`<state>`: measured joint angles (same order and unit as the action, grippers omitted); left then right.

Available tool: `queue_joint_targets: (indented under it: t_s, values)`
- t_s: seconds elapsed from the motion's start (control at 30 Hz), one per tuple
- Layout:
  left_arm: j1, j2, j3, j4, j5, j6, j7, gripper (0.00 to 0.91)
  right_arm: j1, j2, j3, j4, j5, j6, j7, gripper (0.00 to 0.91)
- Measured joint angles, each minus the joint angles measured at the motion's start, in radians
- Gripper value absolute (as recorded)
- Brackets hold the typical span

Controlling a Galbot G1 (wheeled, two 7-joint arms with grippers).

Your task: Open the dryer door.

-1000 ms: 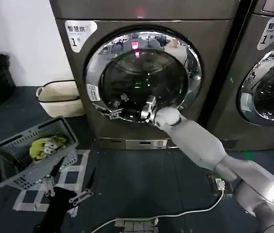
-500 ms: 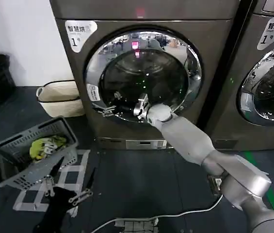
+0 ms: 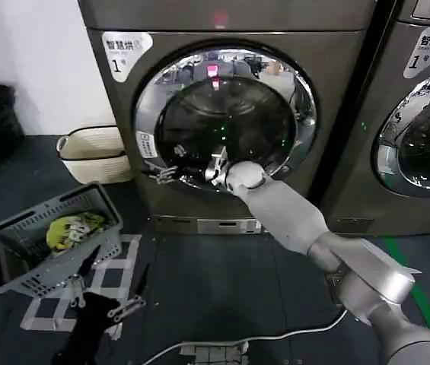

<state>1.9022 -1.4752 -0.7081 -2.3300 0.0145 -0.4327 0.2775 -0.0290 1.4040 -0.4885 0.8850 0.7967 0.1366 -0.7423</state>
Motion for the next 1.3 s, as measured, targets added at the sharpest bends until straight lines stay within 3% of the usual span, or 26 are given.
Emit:
queue_joint_targets:
  t_s: [0.57, 1.3]
  values:
    - [-0.006, 0.001, -0.004, 0.003, -0.006, 0.002, 0.000, 0.907, -0.009, -0.055, -0.004, 0.080, 0.029, 0.002, -0.183, 0.907]
    - [-0.034, 0.018, -0.039, -0.001, -0.050, 0.041, -0.012, 0.907, -0.086, -0.275, -0.026, 0.375, 0.106, -0.016, -0.279, 0.907]
